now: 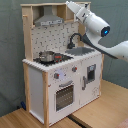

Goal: Play with the kitchen

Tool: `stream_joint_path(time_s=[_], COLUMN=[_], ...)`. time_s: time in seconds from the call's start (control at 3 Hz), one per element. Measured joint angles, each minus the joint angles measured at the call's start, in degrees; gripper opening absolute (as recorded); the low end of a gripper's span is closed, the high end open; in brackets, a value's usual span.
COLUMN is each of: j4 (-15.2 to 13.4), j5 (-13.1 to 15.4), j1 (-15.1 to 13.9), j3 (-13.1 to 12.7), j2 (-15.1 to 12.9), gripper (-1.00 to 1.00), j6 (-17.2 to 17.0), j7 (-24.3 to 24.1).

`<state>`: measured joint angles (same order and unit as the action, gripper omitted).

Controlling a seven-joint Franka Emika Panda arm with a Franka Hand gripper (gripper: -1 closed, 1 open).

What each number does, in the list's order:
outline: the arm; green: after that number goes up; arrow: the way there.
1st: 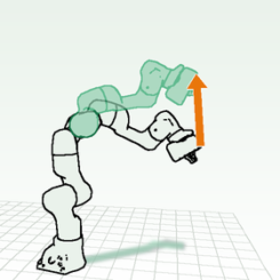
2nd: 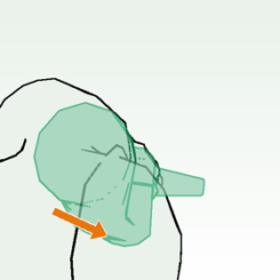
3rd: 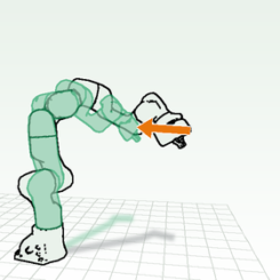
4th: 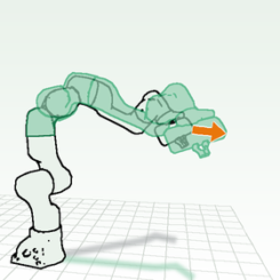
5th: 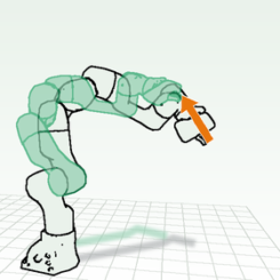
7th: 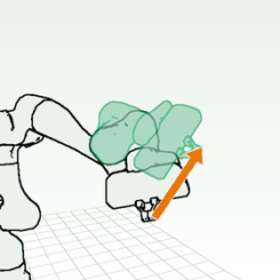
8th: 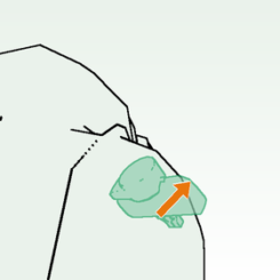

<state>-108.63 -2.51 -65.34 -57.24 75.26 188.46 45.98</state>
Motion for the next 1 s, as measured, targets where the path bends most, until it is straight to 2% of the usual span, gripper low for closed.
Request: stream_joint_path(time_s=[0.33, 1.0], j4=[0.25, 1.53], j5=[-1.78, -2.48], j1=[-1.57, -4.16], j3=[0.58, 1.71], j2=[3.27, 7.55], gripper=[1.00, 1.00], j6=[-3.14, -10.38], j7=[-4.75, -14.30])
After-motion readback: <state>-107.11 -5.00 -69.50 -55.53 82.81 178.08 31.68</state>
